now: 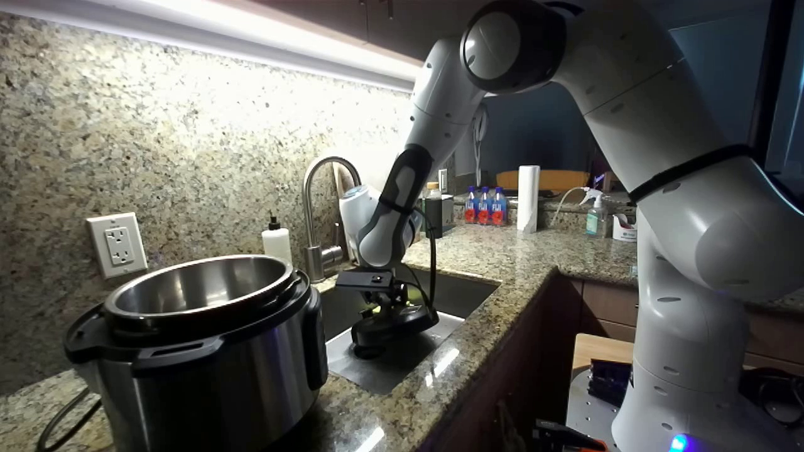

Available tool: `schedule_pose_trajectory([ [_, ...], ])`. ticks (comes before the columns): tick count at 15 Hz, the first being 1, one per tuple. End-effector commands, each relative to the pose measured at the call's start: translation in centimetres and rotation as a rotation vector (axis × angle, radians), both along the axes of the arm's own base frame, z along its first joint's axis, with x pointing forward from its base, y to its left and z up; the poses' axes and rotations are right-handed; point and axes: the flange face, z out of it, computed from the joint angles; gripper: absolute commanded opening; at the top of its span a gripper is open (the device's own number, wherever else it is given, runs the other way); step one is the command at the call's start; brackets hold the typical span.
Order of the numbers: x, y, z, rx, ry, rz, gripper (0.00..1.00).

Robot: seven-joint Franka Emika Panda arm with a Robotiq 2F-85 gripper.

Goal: Remove the black lid from the rice cooker and put it in the sink

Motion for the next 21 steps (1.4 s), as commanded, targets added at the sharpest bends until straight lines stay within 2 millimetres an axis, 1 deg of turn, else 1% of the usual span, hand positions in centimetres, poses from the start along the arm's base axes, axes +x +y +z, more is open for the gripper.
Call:
schedule_pose_trajectory([
  [1, 0.0, 0.0, 0.0, 0.000, 0.001, 0.000, 0.07],
  [3, 0.0, 0.0, -0.1, 0.000, 0.002, 0.000, 0.07],
  [6, -0.1, 0.0, -0.2, 0.002, 0.008, 0.003, 0.04],
  [7, -0.2, 0.1, -0.3, 0.007, 0.018, 0.005, 0.30],
  [8, -0.3, 0.0, -0.4, 0.005, 0.025, 0.002, 0.31],
  [12, -0.6, 0.4, -0.9, 0.004, 0.049, 0.019, 0.56],
  [15, -0.8, 0.4, -0.4, 0.018, 0.062, 0.041, 0.74],
  [18, -0.9, 0.3, 0.4, 0.027, 0.066, 0.067, 0.95],
  [20, -1.1, 0.2, 1.1, 0.040, 0.069, 0.091, 1.00],
  [21, -1.1, 0.2, 1.6, 0.044, 0.068, 0.100, 1.00],
])
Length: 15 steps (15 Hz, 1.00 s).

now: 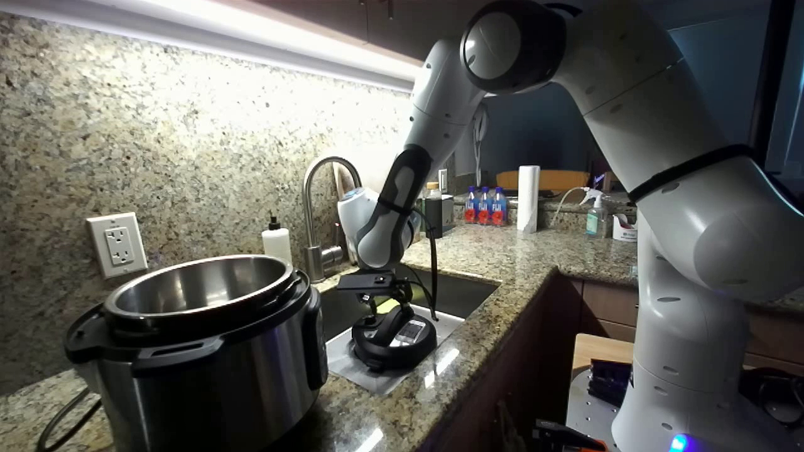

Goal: Remove the black lid from the rice cooker and put it in the sink

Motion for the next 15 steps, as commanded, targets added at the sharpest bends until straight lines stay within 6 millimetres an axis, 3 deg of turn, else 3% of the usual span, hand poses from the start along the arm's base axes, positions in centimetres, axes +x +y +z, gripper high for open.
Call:
schedule_pose_trajectory([
  [1, -0.9, -0.3, 2.4, 0.039, 0.011, 0.042, 1.00],
  [8, -1.0, -0.5, 5.2, 0.045, -0.035, 0.068, 1.00],
  [15, -2.6, -0.4, 7.4, 0.100, 0.015, 0.147, 1.00],
])
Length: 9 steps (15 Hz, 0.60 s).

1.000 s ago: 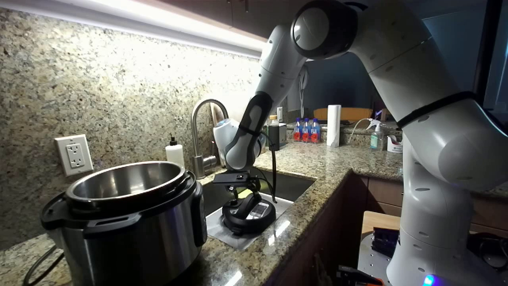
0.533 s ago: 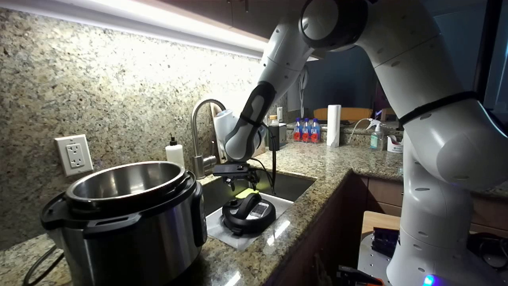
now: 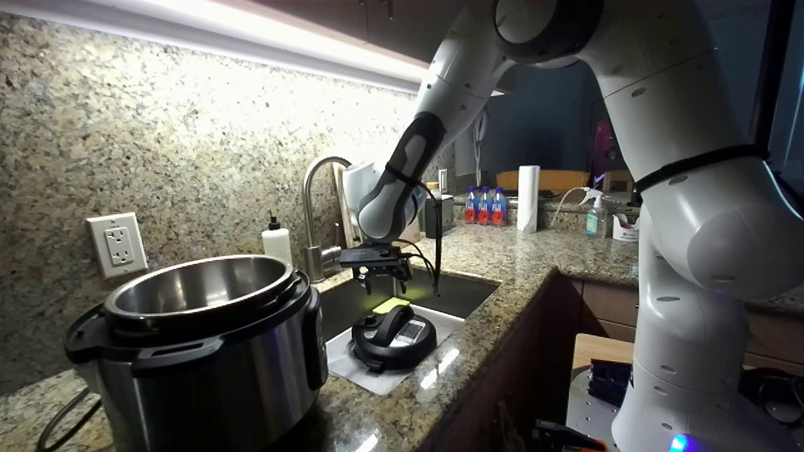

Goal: Remove the black lid from the rice cooker and put it in the sink

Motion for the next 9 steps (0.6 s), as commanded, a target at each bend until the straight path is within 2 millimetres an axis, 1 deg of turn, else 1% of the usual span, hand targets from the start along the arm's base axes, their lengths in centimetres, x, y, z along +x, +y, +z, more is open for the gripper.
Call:
schedule_pose_trajectory([
  [1, -2.2, -0.3, 1.9, 0.061, 0.055, 0.065, 1.00],
  [4, -3.0, -0.7, 2.9, 0.094, 0.097, 0.125, 1.00],
  [9, -4.2, -1.5, 4.3, 0.149, 0.199, 0.297, 1.00],
])
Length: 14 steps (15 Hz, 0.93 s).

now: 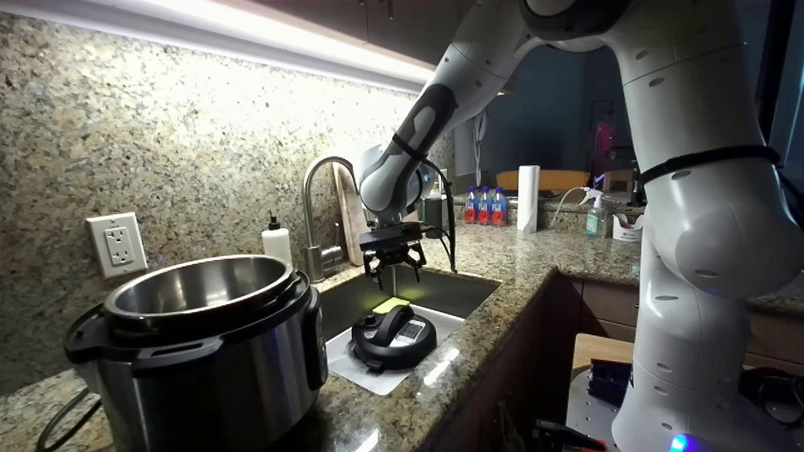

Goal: Remove the black lid from the rice cooker and put it in the sink

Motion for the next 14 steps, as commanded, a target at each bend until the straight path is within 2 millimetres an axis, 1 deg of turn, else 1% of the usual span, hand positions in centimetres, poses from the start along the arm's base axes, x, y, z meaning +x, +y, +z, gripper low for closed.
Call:
schedule_pose_trajectory([
  [1, -1.8, -0.7, 1.4, 0.062, 0.071, 0.146, 1.00],
  [7, -3.1, -3.1, 2.3, 0.093, 0.176, 0.376, 1.00],
  [14, -4.5, -4.8, 3.4, 0.131, 0.241, 0.543, 1.00],
])
